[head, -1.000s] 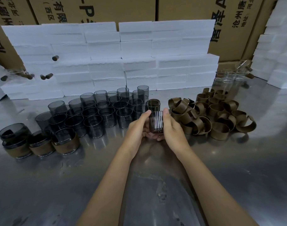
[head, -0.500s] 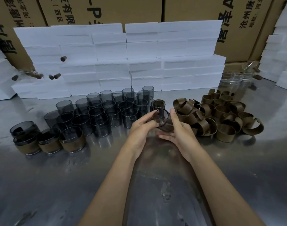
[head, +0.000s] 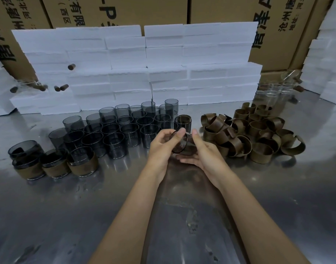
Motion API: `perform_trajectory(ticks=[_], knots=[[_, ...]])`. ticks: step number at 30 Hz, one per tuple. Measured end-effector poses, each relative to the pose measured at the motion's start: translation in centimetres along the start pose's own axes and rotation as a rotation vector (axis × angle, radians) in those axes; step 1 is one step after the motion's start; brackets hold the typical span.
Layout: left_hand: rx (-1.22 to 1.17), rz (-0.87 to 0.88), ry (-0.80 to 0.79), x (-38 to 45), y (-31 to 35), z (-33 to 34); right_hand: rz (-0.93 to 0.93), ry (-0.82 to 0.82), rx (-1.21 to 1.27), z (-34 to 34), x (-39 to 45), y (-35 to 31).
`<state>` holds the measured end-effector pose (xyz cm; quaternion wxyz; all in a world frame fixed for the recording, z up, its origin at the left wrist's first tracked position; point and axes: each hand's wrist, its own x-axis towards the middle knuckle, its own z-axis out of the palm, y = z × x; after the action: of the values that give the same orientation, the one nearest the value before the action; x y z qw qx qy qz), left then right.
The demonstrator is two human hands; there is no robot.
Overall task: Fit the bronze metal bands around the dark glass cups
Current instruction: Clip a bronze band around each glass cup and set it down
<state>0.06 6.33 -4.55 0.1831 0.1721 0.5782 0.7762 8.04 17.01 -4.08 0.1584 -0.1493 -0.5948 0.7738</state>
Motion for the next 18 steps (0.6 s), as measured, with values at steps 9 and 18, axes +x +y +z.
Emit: perform_trajectory(ticks=[9, 18], knots=[[-0.087, -0.095, 0.029, 0.5, -0.1, -0.6, -0.039, 0.021, 0.07, -0.1, -0.1, 0.1], [-0.003, -0.022, -0.169, -0.5, 0.4, 0.8, -0.122, 0.204, 0.053, 0.0, 0.5, 0.4]])
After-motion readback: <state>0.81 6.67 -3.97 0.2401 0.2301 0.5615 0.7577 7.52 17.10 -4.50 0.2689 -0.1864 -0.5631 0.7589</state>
